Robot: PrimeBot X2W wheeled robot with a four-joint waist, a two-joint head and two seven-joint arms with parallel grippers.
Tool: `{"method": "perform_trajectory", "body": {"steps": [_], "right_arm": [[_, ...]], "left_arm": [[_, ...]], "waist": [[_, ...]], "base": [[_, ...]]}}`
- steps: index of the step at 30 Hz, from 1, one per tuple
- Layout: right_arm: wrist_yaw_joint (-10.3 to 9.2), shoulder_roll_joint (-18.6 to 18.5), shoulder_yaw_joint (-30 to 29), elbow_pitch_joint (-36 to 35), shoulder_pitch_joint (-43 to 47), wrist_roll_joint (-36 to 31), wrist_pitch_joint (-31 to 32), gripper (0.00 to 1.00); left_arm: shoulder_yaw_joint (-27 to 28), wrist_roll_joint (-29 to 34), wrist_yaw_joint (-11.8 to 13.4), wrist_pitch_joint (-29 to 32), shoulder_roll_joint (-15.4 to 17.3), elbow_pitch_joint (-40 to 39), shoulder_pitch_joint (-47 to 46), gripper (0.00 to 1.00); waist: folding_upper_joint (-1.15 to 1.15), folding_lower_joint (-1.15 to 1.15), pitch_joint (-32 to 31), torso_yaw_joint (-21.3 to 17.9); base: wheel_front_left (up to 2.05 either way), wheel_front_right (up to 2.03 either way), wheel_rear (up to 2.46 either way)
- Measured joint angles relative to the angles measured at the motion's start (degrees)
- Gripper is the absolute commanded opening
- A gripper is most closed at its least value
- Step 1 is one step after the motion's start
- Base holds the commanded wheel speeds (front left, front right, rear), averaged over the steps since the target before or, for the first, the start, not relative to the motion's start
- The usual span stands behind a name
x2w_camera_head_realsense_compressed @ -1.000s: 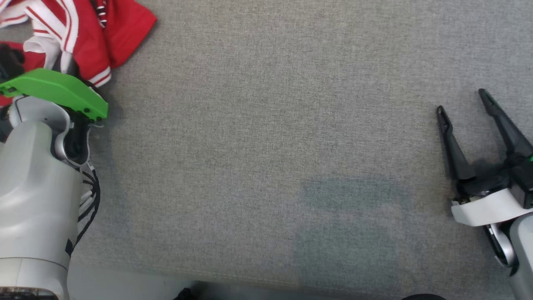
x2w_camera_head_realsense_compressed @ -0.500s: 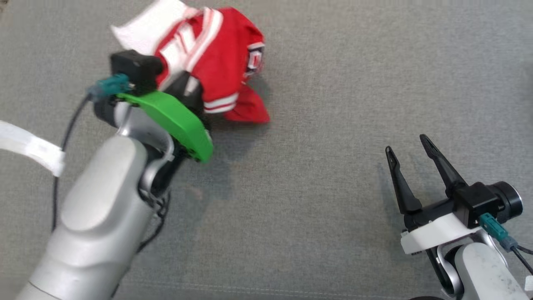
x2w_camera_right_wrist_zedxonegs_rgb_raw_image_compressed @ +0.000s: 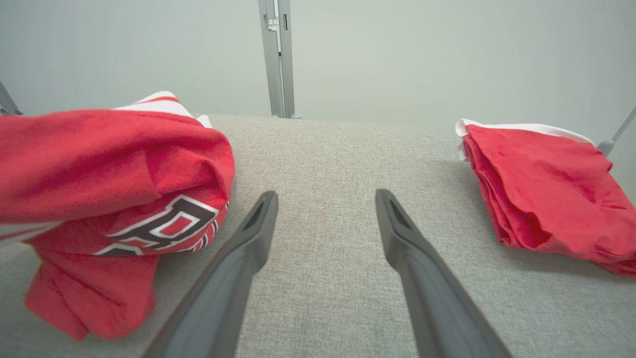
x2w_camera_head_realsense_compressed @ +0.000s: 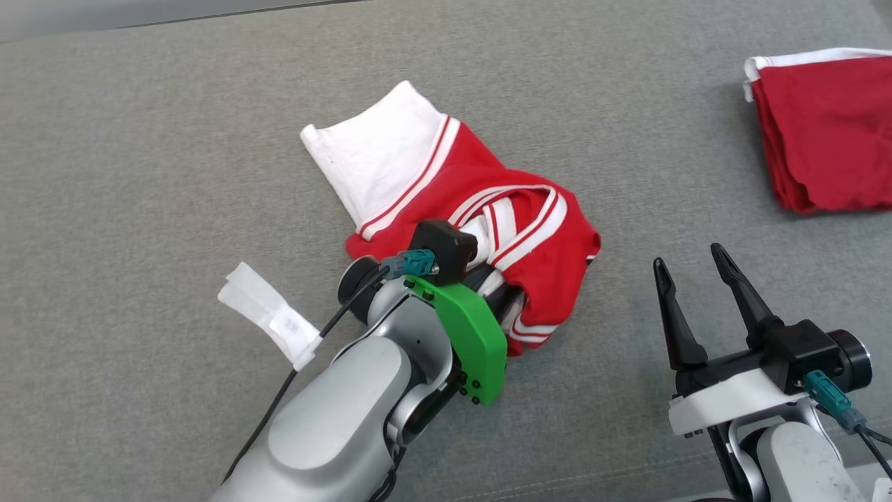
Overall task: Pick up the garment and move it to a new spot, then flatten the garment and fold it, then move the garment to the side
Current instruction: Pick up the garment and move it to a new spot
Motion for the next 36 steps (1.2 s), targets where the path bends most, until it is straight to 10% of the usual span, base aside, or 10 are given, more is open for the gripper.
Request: {"method": "perform_trajectory", "body": {"steps": [6, 7, 8, 9, 17, 32, 36], "right_arm": [[0.00, 1.0, -0.1, 0.3, 0.2, -0.2, 0.0, 1.00], [0.00, 1.2, -0.1, 0.3, 0.3, -0.2, 0.0, 1.00], [0.00, 1.3, -0.1, 0.4, 0.4, -0.2, 0.0, 1.00], [0.00, 1.4, -0.2, 0.4, 0.5, -0.2, 0.0, 1.00], [0.01, 1.7, -1.2, 1.0, 3.4, -0.4, 0.0, 1.00], [0.00, 1.3, -5.9, -1.0, 12.2, -1.2, 0.0, 1.00], [0.00, 1.1, -6.6, -1.3, 13.8, -1.5, 0.0, 1.00]], "left_arm": [[-1.1, 0.9, 0.9, -3.7, -0.8, 11.8, 0.9, 0.00], [-1.2, 0.9, 0.9, -4.4, -0.9, 13.6, 1.0, 0.16], [-1.3, 0.9, 0.8, -5.1, -1.1, 15.1, 1.2, 0.71], [-1.4, 0.8, 0.5, -5.8, -1.2, 16.2, 1.5, 1.00], [-1.1, -4.5, -1.2, -10.8, -2.2, 12.7, 6.9, 1.00], [9.8, -2.5, 15.4, -22.2, 12.7, -7.7, 26.0, 1.00], [12.5, -1.9, 16.0, -23.4, 15.7, -10.2, 30.4, 1.00]], "waist": [[0.00, 0.00, 0.3, -4.6], [0.00, 0.00, 0.4, -5.2], [0.00, 0.00, 0.4, -5.8], [0.00, 0.00, 0.4, -6.2], [0.00, 0.00, -2.0, -7.0], [0.00, 0.00, -11.0, -1.8], [0.00, 0.00, -13.4, 0.1]], "base": [[0.00, 0.00, 0.00], [0.00, 0.00, 0.00], [0.00, 0.00, 0.00], [0.00, 0.00, 0.00], [0.00, 0.00, 0.00], [0.00, 0.00, 0.00], [0.00, 0.00, 0.00]]}}
